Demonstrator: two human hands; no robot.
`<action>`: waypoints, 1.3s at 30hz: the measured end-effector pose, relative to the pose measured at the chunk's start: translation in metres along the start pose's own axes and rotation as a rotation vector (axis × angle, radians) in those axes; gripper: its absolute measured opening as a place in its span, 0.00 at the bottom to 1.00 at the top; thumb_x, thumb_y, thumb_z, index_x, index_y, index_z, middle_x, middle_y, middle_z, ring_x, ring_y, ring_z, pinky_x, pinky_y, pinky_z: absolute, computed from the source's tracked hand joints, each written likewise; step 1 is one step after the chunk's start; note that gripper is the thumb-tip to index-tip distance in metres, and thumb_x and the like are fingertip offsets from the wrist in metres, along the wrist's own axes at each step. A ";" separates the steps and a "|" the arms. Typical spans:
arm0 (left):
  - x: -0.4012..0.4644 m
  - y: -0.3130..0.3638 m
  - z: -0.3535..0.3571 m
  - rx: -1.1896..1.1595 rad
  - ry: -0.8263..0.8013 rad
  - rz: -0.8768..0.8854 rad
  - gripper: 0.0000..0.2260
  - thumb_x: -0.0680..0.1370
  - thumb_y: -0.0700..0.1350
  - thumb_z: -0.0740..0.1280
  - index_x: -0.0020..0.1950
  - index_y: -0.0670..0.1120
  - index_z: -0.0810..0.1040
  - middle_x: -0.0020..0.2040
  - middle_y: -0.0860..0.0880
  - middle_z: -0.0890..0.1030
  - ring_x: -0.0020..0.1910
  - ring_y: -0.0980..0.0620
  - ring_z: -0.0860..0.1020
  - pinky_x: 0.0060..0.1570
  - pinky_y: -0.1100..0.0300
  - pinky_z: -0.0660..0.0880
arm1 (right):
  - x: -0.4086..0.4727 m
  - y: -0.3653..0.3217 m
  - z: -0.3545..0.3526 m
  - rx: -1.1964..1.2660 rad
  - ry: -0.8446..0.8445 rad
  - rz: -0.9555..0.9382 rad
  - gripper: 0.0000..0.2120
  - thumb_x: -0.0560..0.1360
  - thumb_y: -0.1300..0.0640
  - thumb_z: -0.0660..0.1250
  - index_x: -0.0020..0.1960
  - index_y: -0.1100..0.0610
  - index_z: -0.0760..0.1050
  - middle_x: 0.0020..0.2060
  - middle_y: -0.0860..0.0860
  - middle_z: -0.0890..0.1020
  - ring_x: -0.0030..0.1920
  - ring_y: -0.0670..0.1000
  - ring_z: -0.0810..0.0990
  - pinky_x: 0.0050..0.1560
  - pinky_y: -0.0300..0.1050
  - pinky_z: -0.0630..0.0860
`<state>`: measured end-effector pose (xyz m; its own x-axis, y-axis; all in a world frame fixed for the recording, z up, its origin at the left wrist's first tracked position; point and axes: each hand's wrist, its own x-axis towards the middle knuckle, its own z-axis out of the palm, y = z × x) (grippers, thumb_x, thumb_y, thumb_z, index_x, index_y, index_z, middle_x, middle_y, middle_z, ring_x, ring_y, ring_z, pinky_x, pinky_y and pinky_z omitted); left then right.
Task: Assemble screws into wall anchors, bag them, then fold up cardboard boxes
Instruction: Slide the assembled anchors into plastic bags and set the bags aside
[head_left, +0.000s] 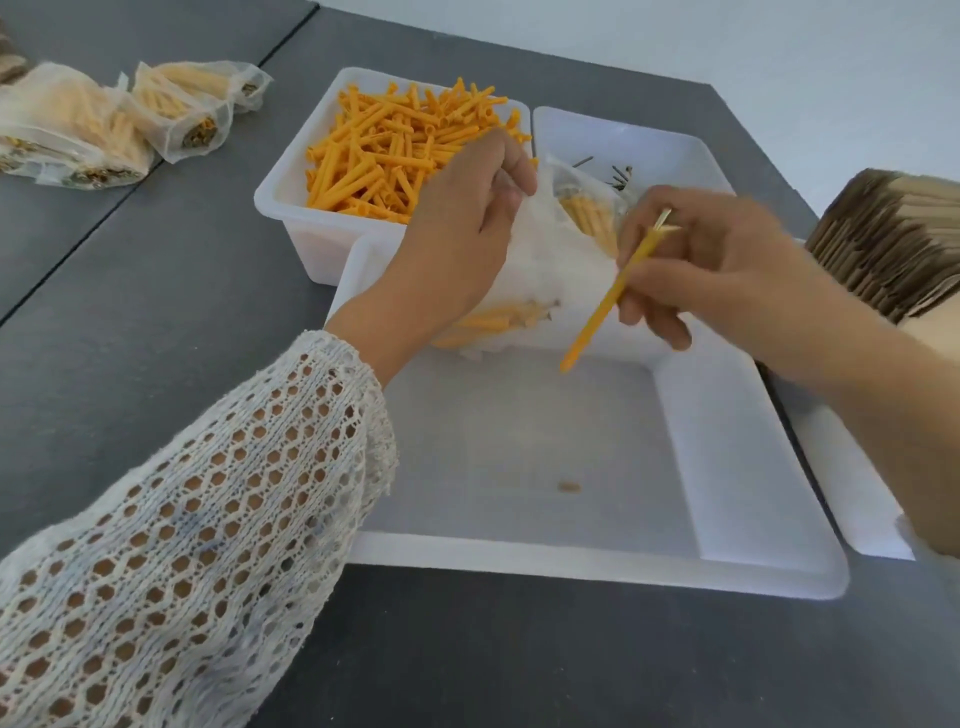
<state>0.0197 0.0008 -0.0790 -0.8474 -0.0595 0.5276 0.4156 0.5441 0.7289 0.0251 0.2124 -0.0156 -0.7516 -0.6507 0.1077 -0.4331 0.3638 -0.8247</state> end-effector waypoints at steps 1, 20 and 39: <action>0.000 0.001 0.000 -0.009 -0.014 0.017 0.09 0.79 0.32 0.56 0.52 0.42 0.73 0.45 0.43 0.76 0.42 0.47 0.75 0.43 0.60 0.70 | 0.001 -0.001 -0.016 0.071 0.128 -0.011 0.05 0.75 0.63 0.63 0.42 0.54 0.72 0.31 0.54 0.81 0.25 0.53 0.71 0.29 0.40 0.70; 0.002 0.009 0.001 -0.274 -0.032 0.089 0.05 0.83 0.37 0.59 0.48 0.43 0.72 0.42 0.48 0.73 0.37 0.52 0.76 0.39 0.47 0.74 | 0.045 0.008 0.017 -0.287 0.269 0.016 0.08 0.79 0.50 0.66 0.44 0.52 0.80 0.36 0.44 0.80 0.33 0.37 0.73 0.38 0.32 0.65; -0.003 0.005 0.002 -0.110 -0.101 -0.235 0.01 0.77 0.41 0.71 0.47 0.47 0.80 0.39 0.50 0.80 0.38 0.57 0.76 0.44 0.65 0.73 | -0.005 0.025 -0.015 -0.323 0.333 0.040 0.09 0.77 0.66 0.67 0.50 0.55 0.69 0.35 0.55 0.77 0.33 0.52 0.75 0.35 0.42 0.73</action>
<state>0.0235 0.0048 -0.0777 -0.9511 -0.0864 0.2967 0.2328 0.4308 0.8719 0.0105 0.2341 -0.0283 -0.8666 -0.4022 0.2954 -0.4940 0.6076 -0.6219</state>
